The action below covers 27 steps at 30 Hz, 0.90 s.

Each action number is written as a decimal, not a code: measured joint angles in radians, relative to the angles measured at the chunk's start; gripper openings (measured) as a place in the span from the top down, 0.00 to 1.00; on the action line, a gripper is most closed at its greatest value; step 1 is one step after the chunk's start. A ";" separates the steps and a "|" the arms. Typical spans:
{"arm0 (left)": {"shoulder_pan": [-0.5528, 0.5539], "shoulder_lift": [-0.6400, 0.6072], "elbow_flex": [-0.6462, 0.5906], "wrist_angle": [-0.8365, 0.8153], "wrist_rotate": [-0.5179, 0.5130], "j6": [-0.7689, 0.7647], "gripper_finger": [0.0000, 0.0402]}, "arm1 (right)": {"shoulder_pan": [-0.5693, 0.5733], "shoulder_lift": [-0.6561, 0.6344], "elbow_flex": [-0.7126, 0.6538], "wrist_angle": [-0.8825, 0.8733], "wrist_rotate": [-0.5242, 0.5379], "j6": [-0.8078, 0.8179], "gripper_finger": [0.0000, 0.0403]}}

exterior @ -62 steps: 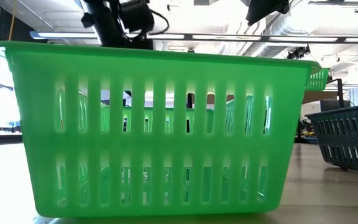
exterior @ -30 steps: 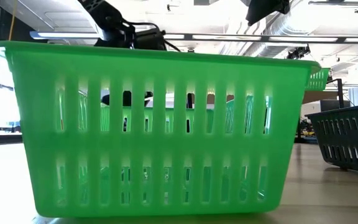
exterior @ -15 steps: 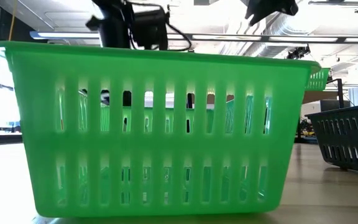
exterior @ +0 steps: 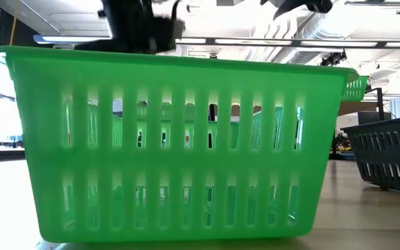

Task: Stack baskets on shelf by color
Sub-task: Stack the top green basket on top of the other green basket on the shelf

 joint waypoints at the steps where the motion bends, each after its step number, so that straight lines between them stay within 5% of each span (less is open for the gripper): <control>1: -0.012 0.000 0.017 -0.006 -0.015 -0.009 1.00 | 0.000 0.007 -0.001 0.000 -0.006 0.020 0.59; 13: -0.109 -0.002 0.197 -0.037 -0.106 -0.103 1.00 | 0.037 0.165 -0.001 0.081 -0.034 0.046 0.60; 27: -0.139 -0.002 0.211 -0.052 -0.163 -0.093 1.00 | 0.060 0.305 -0.001 0.253 -0.033 0.094 0.60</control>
